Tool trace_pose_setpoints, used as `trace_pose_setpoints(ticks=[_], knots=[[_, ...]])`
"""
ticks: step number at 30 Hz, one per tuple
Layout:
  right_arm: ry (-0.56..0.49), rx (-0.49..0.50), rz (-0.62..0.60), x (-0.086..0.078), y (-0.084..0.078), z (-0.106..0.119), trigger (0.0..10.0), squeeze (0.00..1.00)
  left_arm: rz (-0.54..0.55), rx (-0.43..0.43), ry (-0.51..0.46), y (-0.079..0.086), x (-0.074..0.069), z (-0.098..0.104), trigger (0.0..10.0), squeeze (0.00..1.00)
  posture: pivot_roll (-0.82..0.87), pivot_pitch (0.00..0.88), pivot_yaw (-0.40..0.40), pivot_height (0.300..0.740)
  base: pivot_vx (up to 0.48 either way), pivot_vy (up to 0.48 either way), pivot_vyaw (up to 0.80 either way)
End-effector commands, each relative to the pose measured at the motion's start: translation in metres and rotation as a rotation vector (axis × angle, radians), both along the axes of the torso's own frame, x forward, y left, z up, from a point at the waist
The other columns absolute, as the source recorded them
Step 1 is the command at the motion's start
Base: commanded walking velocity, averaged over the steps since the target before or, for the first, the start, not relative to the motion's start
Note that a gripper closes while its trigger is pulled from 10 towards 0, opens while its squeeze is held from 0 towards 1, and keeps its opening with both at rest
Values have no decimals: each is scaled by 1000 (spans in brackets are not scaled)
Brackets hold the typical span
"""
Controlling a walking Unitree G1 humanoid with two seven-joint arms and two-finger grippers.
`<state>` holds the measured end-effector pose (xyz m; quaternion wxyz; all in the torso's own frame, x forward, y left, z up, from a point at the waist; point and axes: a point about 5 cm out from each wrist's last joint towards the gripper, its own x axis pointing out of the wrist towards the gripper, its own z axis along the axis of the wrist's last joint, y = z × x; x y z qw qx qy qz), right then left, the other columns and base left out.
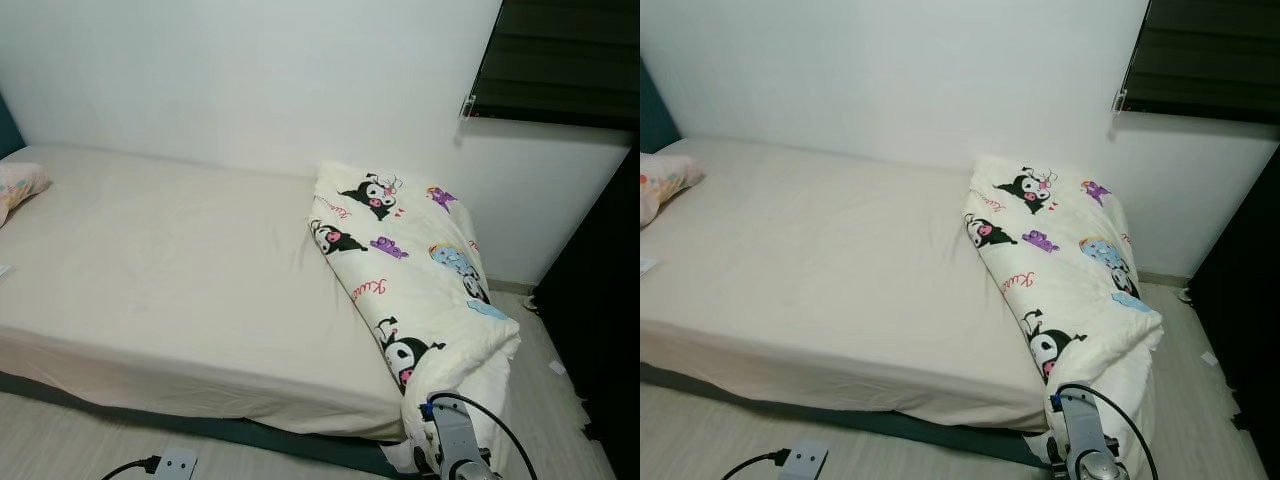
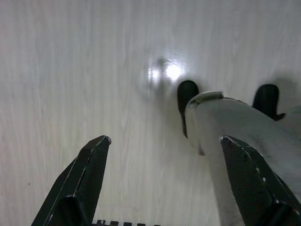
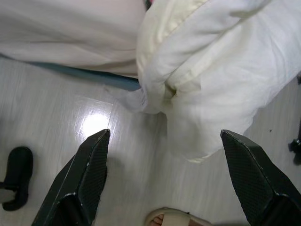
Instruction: Clean up the room
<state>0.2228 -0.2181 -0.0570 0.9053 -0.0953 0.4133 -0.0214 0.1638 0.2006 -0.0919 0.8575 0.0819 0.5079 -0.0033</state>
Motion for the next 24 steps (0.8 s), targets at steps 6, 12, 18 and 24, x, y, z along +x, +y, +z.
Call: trace_pose_setpoints(ticks=[6,12,18,24], knots=[[11,-1,-20,-2,-2,-1,10000,0,-23,0,-7,-4,4,1,10000,0,27,0,-52,724,417,0,0],[17,3,-25,-4,-2,-2,10000,0,9,-7,0,-3,-2,-1,10000,0,27,0,-50,724,137,0,0],[15,6,-28,-4,-2,-2,10000,0,-16,-13,13,-2,-4,-2,10000,0,25,0,-49,724,0,-160,0],[12,8,-36,-3,-2,-2,10000,0,-14,-17,13,1,-5,-2,10000,0,26,0,-47,724,0,-480,0]])
